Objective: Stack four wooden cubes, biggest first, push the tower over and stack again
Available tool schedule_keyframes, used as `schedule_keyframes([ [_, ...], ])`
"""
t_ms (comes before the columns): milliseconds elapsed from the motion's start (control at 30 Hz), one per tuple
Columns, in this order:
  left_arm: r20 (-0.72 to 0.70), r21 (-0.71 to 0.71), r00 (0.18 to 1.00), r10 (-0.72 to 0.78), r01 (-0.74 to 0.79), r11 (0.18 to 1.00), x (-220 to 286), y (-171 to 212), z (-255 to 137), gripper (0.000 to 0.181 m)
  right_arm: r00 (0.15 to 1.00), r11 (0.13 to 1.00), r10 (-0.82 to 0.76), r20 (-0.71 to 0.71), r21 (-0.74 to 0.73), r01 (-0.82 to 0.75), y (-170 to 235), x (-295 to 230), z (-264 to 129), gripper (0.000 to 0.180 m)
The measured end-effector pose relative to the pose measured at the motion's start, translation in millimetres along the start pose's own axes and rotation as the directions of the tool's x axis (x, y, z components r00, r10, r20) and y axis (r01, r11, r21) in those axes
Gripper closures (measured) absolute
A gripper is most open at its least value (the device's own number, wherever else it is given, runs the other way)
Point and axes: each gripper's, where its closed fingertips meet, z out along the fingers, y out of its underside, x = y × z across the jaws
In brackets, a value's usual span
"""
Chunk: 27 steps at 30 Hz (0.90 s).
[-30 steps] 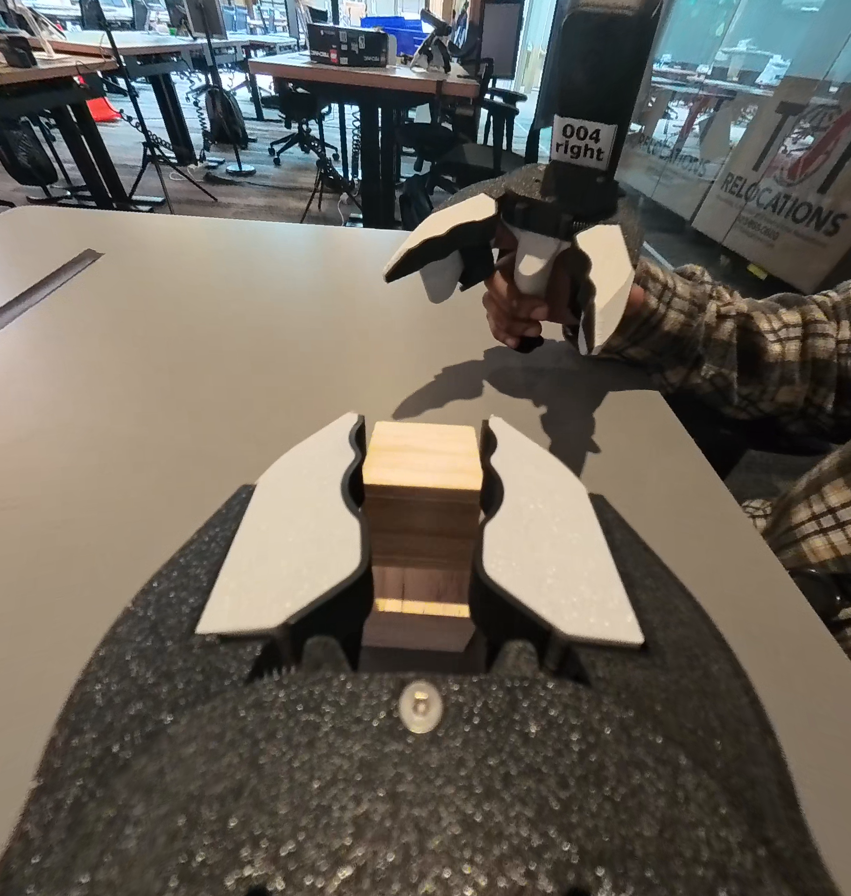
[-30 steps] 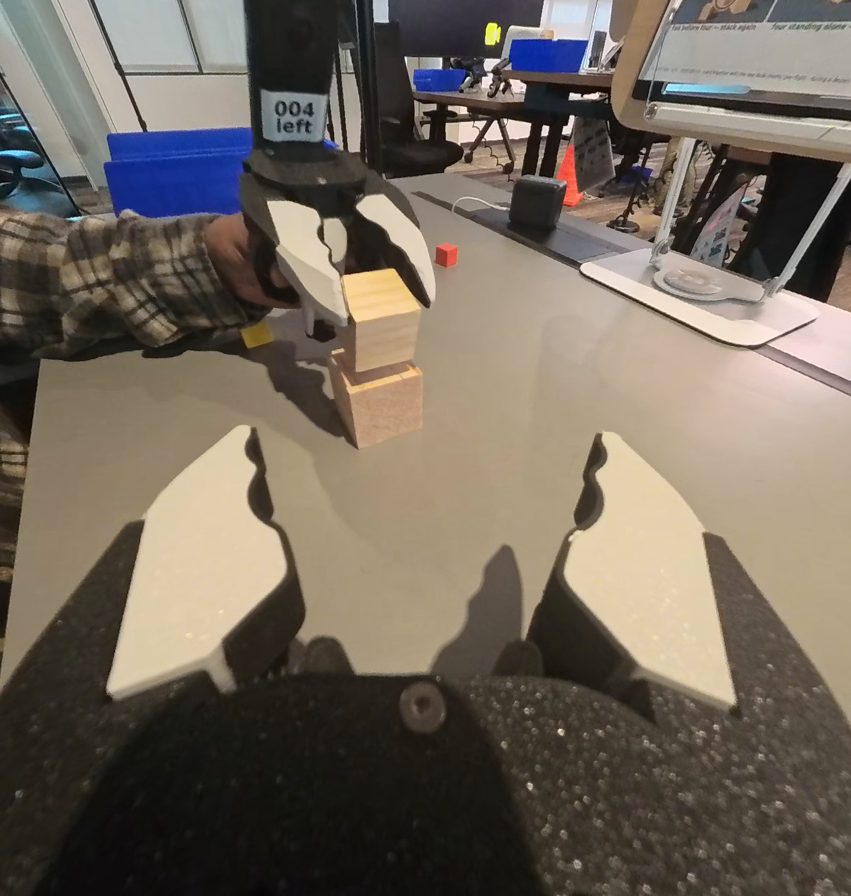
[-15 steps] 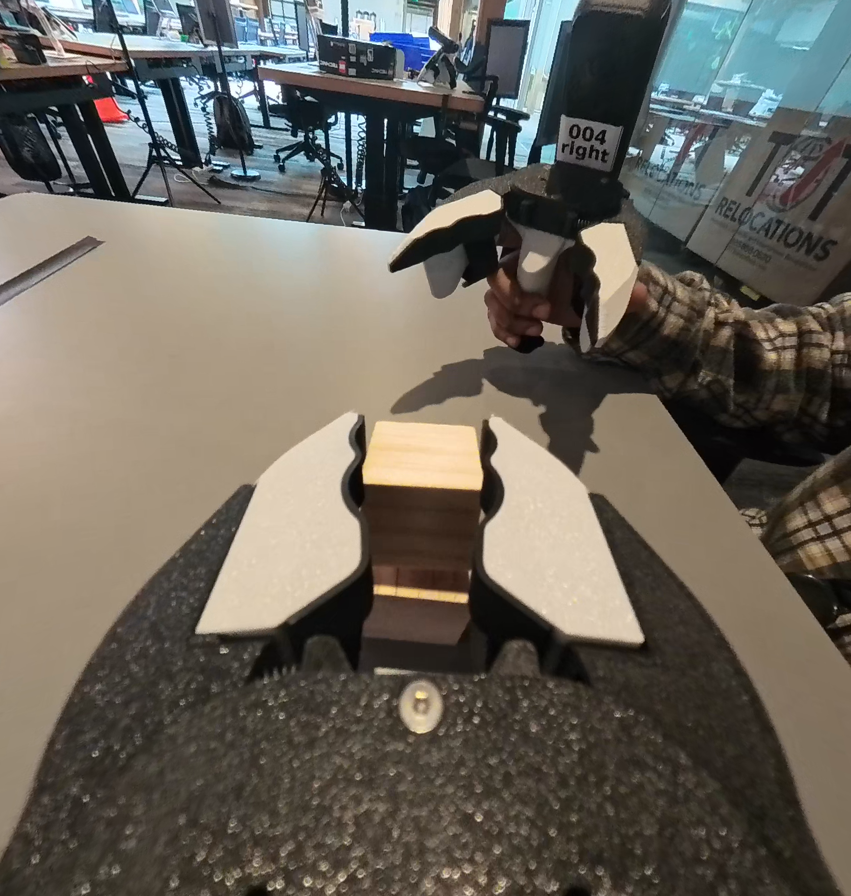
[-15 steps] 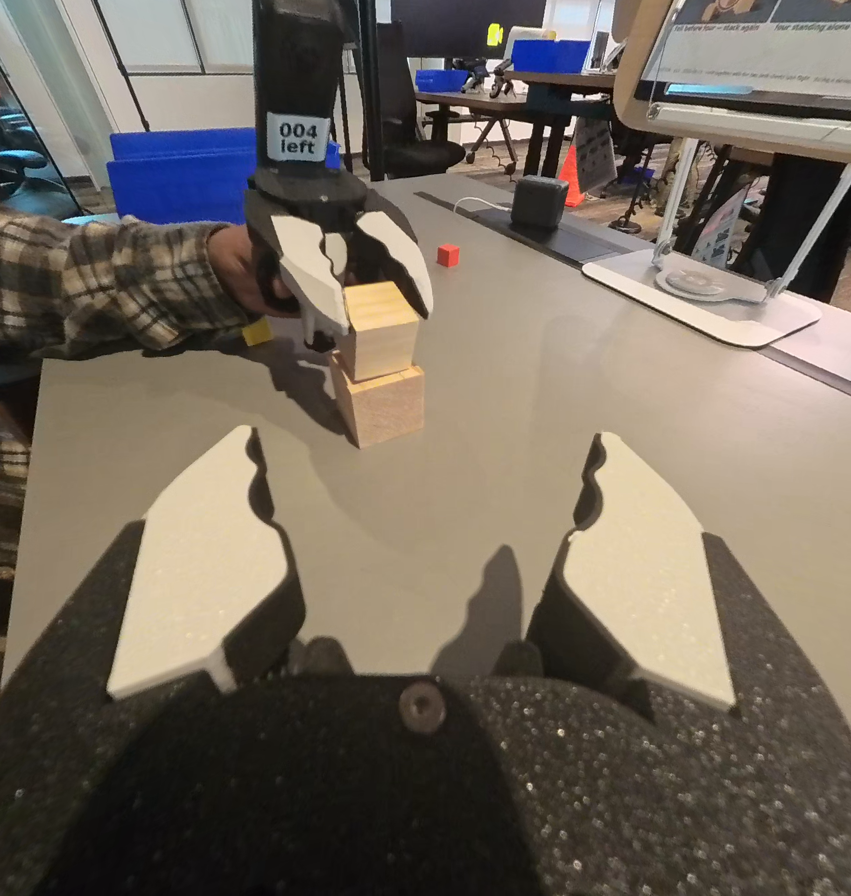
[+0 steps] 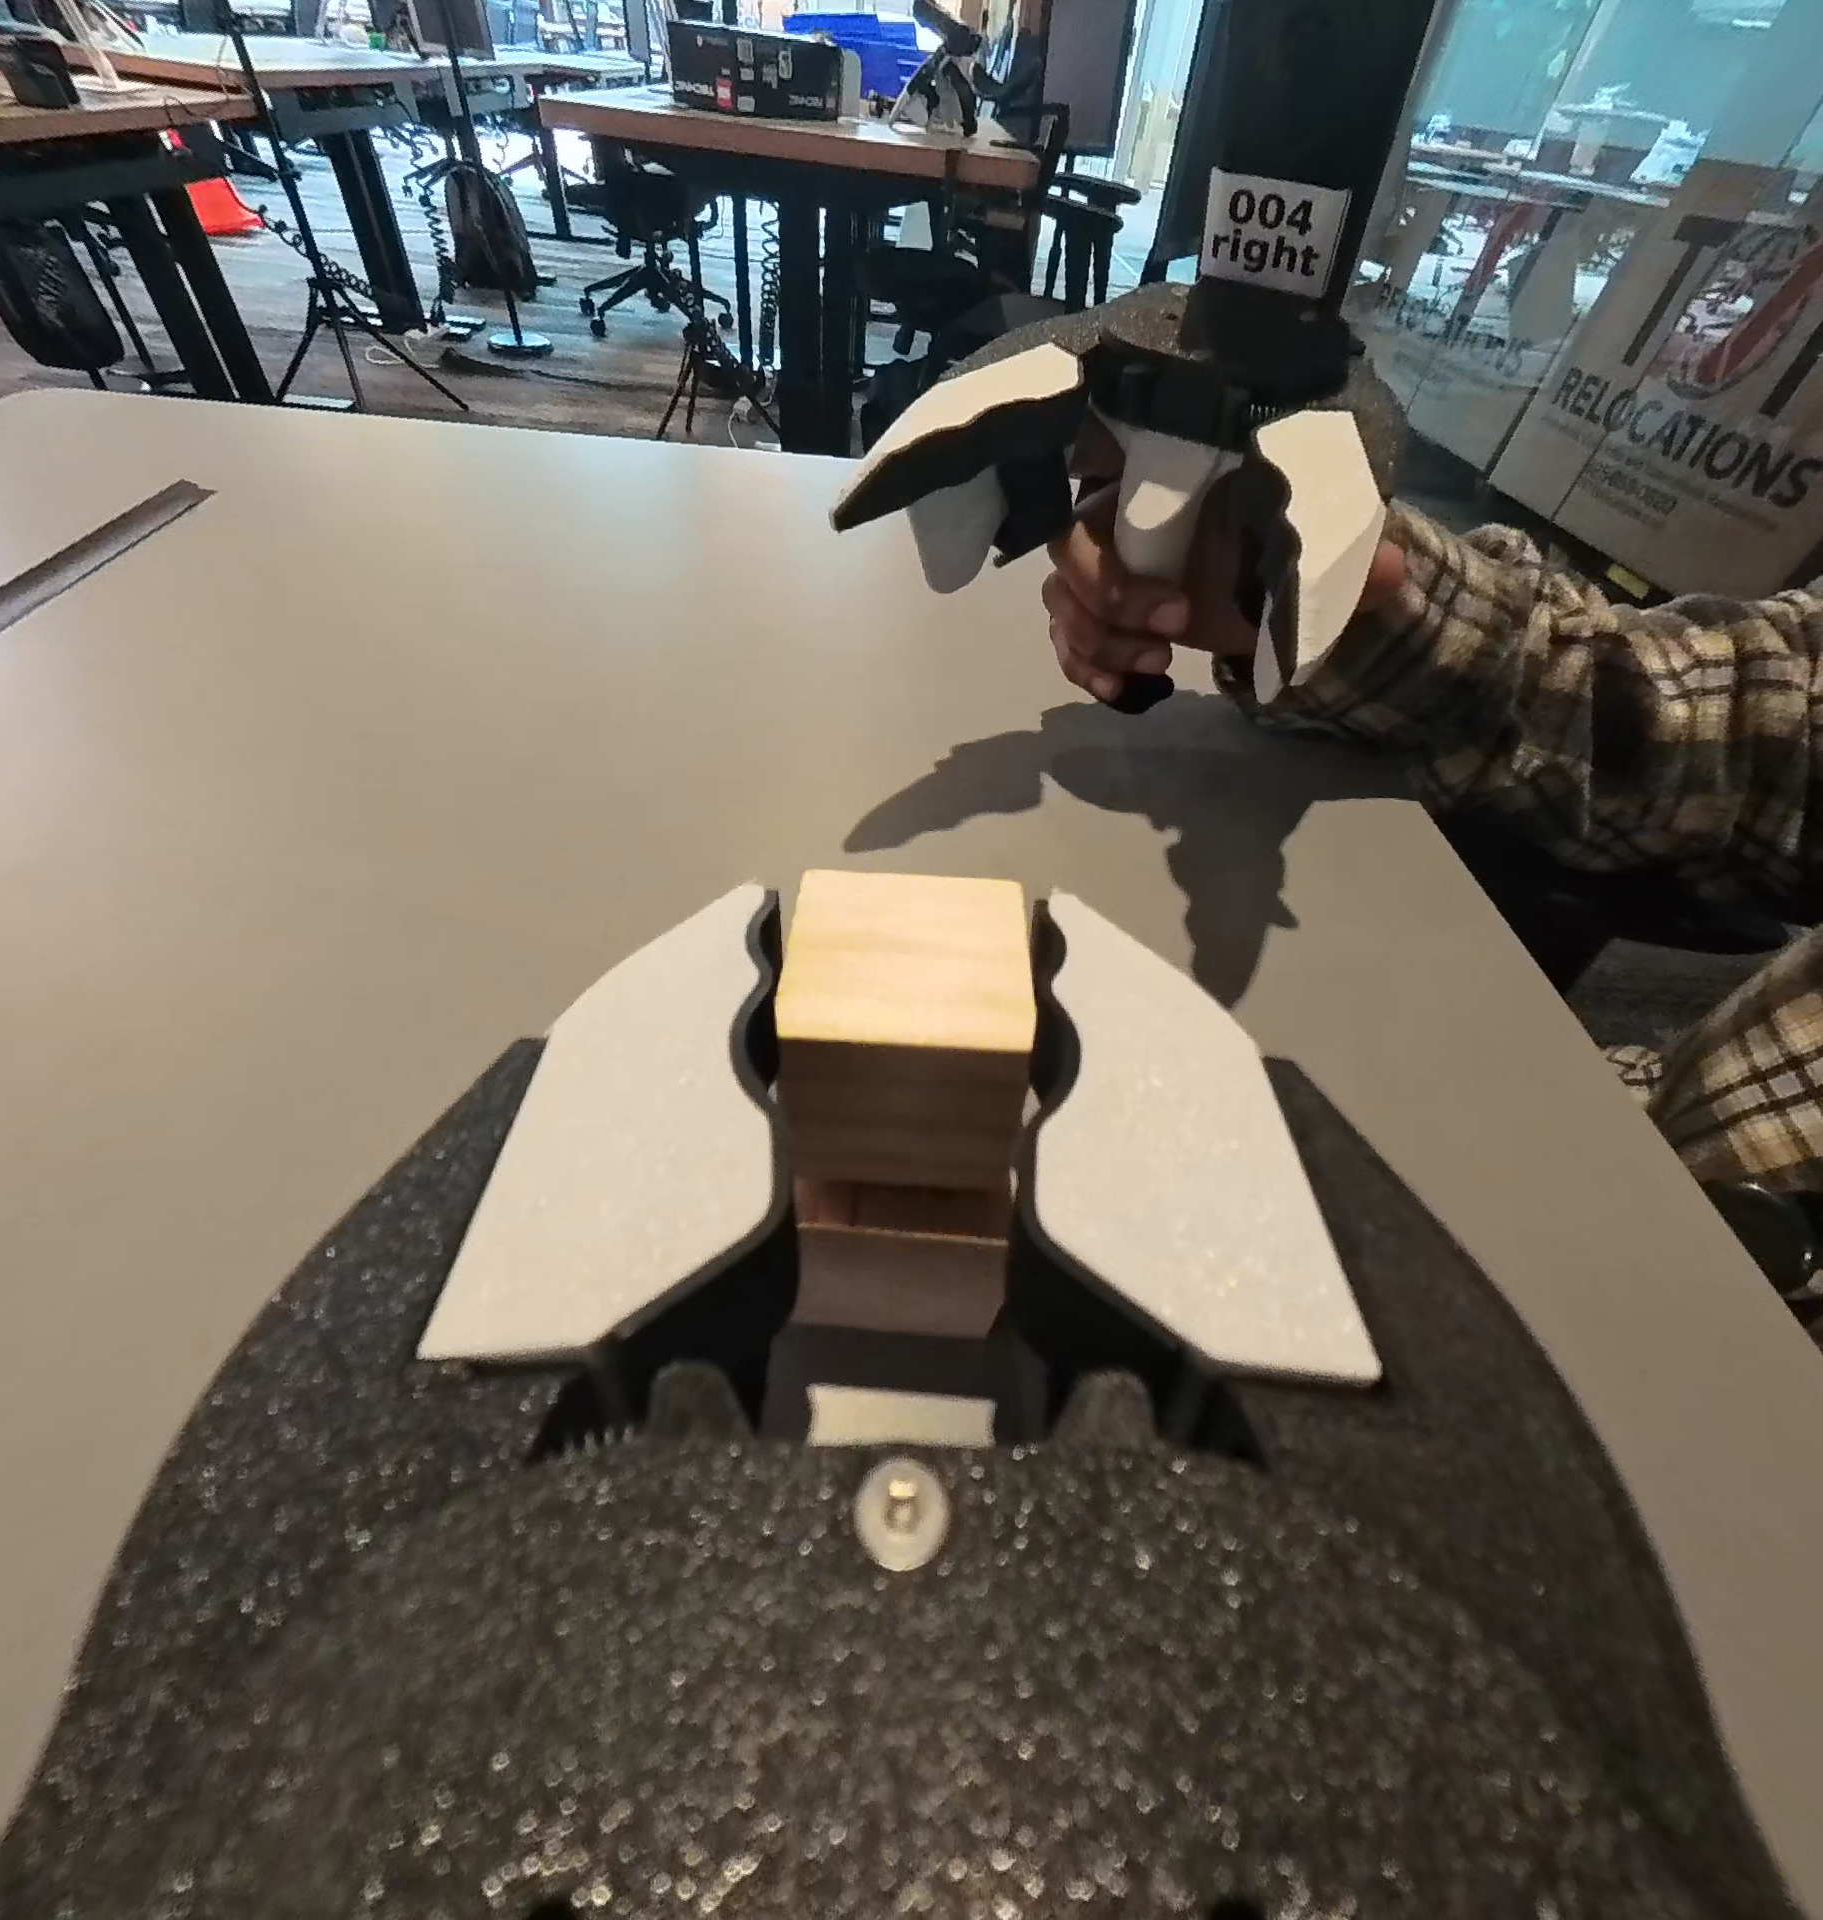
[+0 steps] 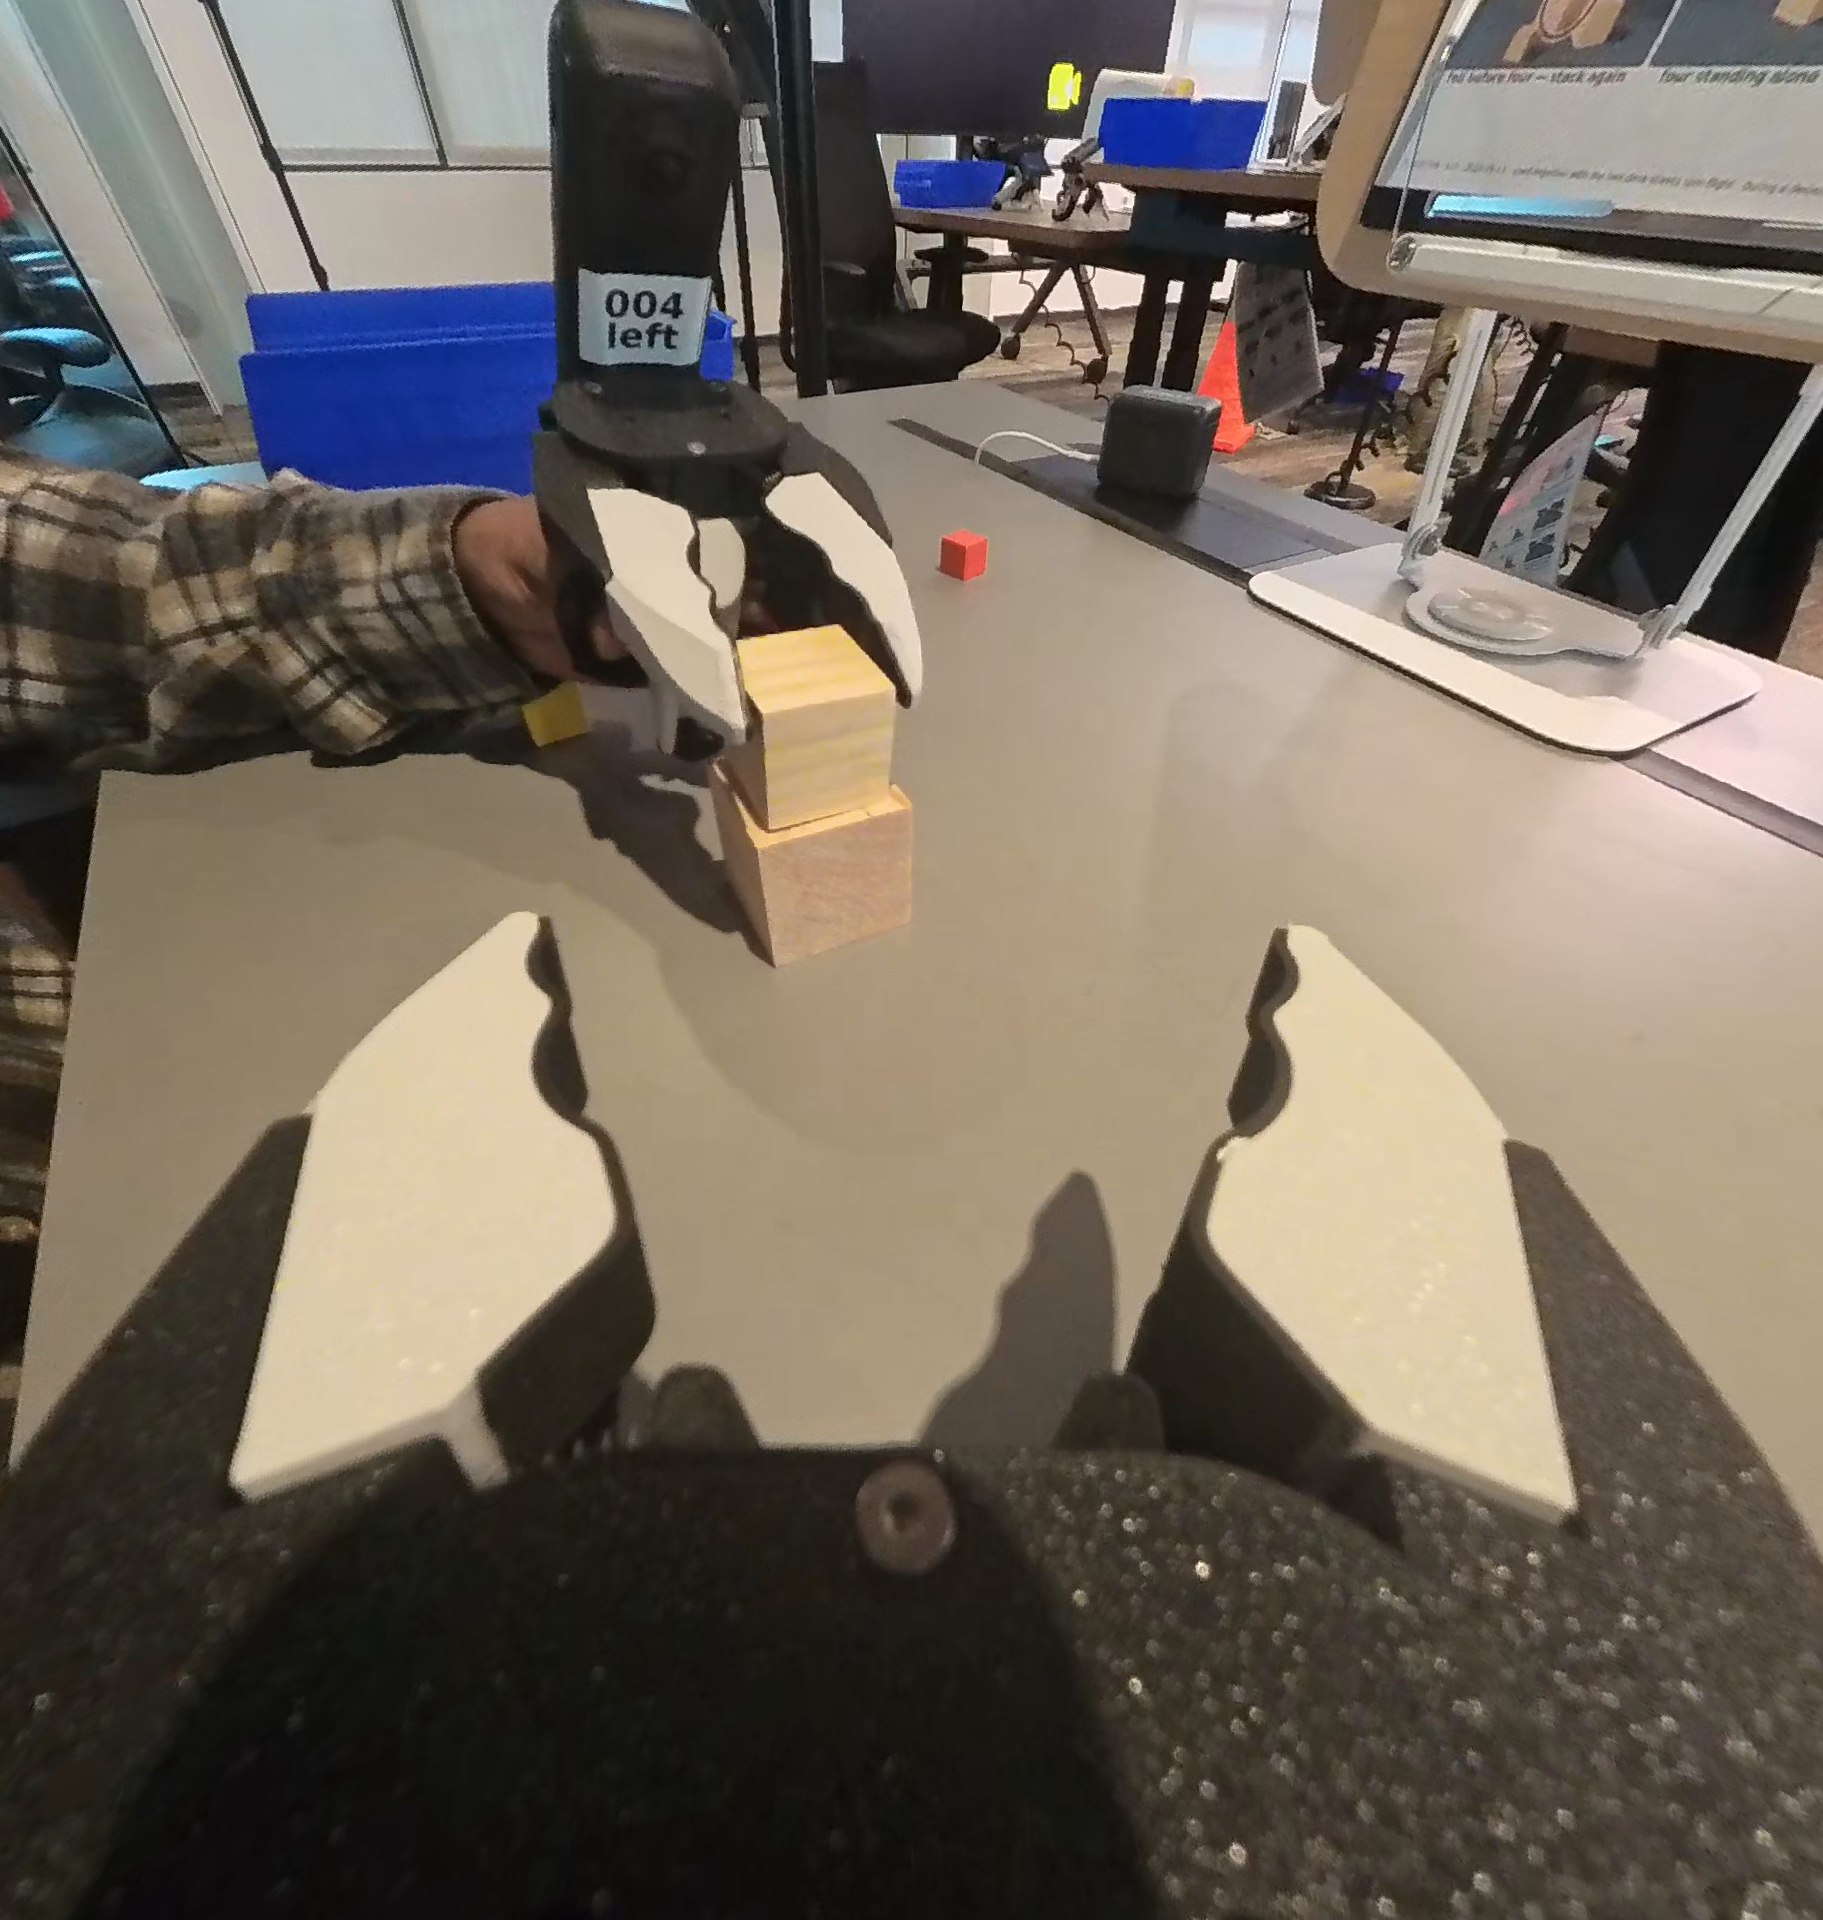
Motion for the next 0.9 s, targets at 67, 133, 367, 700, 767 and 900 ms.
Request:
schedule_keyframes([
  [67,0.001,-0.007,1.000,0.003,-0.003,1.000,-0.8,0.6,-0.1,0.135,1.000,1.000,0.000,0.001,-0.002,0.000,0.5,-0.2,0.5,0.058],
  [133,-0.003,-0.011,1.000,0.004,-0.004,1.000,-0.8,1.2,-0.5,0.135,1.000,1.000,0.001,0.004,-0.002,-0.001,0.5,-0.9,1.2,0.058],
  [367,-0.021,-0.027,1.000,0.005,-0.005,1.000,0.9,3.6,-1.0,0.135,1.000,1.000,0.000,0.007,-0.004,0.000,0.9,-1.6,2.0,0.058],
  [700,-0.027,-0.032,1.000,0.005,-0.006,0.999,0.9,3.4,-0.7,0.135,1.000,1.000,-0.001,0.011,-0.003,0.001,1.0,-2.2,2.0,0.058],
  [767,-0.027,-0.031,1.000,0.004,-0.005,1.000,0.7,3.2,-0.6,0.135,1.000,1.000,-0.001,0.011,-0.003,0.001,0.9,-2.3,2.1,0.058],
  [900,-0.027,-0.028,1.000,0.002,-0.002,1.000,-0.1,2.9,-0.8,0.135,1.000,1.000,0.001,0.007,0.003,-0.001,0.2,-1.9,2.3,0.055],
])
